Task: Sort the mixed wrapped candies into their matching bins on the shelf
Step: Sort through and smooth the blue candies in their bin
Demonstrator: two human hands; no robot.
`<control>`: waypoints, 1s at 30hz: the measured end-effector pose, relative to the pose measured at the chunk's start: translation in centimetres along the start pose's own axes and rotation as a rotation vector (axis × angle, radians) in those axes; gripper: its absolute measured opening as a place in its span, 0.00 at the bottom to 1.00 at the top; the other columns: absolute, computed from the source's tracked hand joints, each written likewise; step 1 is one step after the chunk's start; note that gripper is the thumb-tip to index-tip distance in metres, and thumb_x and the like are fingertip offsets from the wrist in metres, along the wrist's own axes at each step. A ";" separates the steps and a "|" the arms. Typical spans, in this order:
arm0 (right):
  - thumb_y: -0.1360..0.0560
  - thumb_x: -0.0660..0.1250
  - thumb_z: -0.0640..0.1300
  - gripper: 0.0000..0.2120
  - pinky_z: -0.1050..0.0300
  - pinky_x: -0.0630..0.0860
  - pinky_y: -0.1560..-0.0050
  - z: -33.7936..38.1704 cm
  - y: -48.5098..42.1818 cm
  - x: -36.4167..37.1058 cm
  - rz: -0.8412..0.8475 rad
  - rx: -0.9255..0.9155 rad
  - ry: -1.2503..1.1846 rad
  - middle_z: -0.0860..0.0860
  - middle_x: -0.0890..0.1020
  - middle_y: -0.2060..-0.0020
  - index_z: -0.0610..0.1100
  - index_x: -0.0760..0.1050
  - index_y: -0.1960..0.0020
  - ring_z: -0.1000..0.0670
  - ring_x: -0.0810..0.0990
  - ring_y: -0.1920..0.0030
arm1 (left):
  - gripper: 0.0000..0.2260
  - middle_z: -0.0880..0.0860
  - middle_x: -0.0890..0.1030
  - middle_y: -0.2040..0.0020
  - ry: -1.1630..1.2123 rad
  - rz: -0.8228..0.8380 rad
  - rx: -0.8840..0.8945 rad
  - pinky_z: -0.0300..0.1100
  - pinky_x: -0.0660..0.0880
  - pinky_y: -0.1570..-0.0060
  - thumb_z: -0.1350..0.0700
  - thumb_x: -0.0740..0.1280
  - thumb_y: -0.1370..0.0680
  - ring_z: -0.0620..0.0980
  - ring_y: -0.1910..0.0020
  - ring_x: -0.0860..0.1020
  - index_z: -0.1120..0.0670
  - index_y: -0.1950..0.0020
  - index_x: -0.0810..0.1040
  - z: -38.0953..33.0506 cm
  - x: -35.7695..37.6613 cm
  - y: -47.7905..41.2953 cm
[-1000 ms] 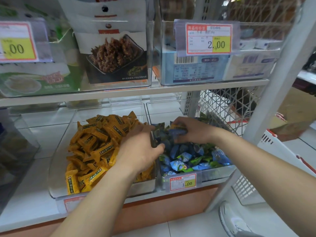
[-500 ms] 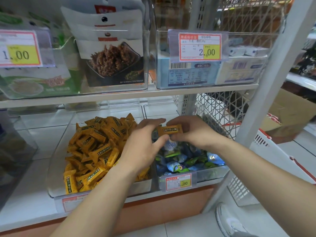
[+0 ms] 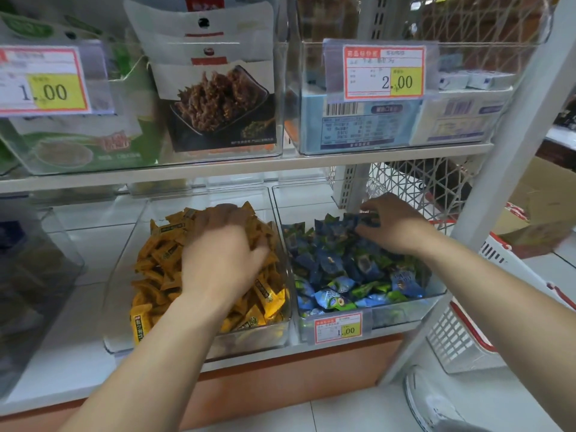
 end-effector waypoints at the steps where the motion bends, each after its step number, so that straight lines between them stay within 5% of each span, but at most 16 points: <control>1: 0.27 0.70 0.63 0.34 0.48 0.77 0.41 -0.2 -0.5 0.4 0.094 0.058 0.022 0.45 0.74 0.33 0.48 0.68 0.26 0.43 0.78 0.40 | 0.19 0.51 0.78 0.46 0.040 0.023 0.044 0.42 0.72 0.59 0.42 0.67 0.24 0.54 0.48 0.76 0.50 0.37 0.76 -0.9 0.0 0.2; 3: 0.30 0.67 0.72 0.45 0.49 0.76 0.40 -0.6 -1.5 1.5 0.231 0.113 0.109 0.43 0.73 0.33 0.45 0.64 0.24 0.41 0.76 0.38 | 0.17 0.48 0.79 0.52 0.132 0.070 0.150 0.39 0.71 0.61 0.41 0.65 0.22 0.49 0.55 0.77 0.50 0.39 0.78 -2.9 0.2 0.8; 7: 0.32 0.61 0.78 0.52 0.50 0.67 0.32 -1.0 -3.4 2.7 0.289 0.174 0.046 0.43 0.63 0.22 0.47 0.57 0.20 0.40 0.66 0.26 | 0.21 0.51 0.79 0.39 0.367 0.151 0.189 0.42 0.73 0.45 0.46 0.66 0.22 0.51 0.41 0.77 0.51 0.31 0.74 -6.5 1.4 1.6; 12: 0.27 0.64 0.71 0.35 0.59 0.66 0.46 -1.5 -4.9 3.2 0.365 0.177 -0.124 0.46 0.73 0.29 0.50 0.71 0.28 0.45 0.74 0.40 | 0.28 0.59 0.75 0.36 0.491 0.330 -0.103 0.47 0.72 0.45 0.47 0.67 0.25 0.60 0.37 0.73 0.57 0.29 0.67 -10.9 5.7 -0.3; 15: 0.22 0.61 0.65 0.27 0.48 0.69 0.32 -1.5 -5.8 3.9 0.423 0.138 -0.249 0.44 0.74 0.30 0.47 0.74 0.33 0.44 0.75 0.36 | 0.39 0.65 0.60 0.24 0.418 0.554 -0.419 0.55 0.63 0.28 0.42 0.64 0.22 0.65 0.25 0.59 0.63 0.22 0.52 -12.1 9.7 -3.1; 18: 0.20 0.60 0.61 0.25 0.42 0.68 0.29 -1.7 -6.5 4.5 0.467 0.170 -0.410 0.42 0.73 0.30 0.44 0.73 0.32 0.41 0.73 0.33 | 0.46 0.65 0.48 0.20 0.467 0.556 -0.629 0.58 0.51 0.25 0.38 0.65 0.23 0.65 0.22 0.47 0.59 0.20 0.40 -12.3 13.2 -4.5; 24: 0.22 0.62 0.57 0.25 0.45 0.72 0.33 -2.8 -7.5 5.7 0.472 0.236 -0.586 0.41 0.77 0.35 0.42 0.74 0.32 0.40 0.76 0.38 | 0.50 0.63 0.55 0.22 0.523 0.563 -0.769 0.60 0.62 0.29 0.29 0.65 0.28 0.66 0.24 0.56 0.55 0.19 0.46 -11.8 17.5 -6.2; 30: 0.21 0.64 0.52 0.13 0.44 0.75 0.34 -2.1 -8.2 6.9 0.388 0.268 -0.857 0.41 0.84 0.46 0.44 0.80 0.50 0.41 0.82 0.44 | 0.49 0.60 0.67 0.25 0.732 0.547 -0.769 0.56 0.69 0.33 0.24 0.61 0.32 0.63 0.30 0.69 0.52 0.20 0.56 -12.0 17.9 -7.8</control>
Point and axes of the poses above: each hand's wrist, its own y-axis away from the middle knuckle, its own x-axis out of the palm, z = x × y, the point moved 2 cm from there along -y, towards the middle knuckle
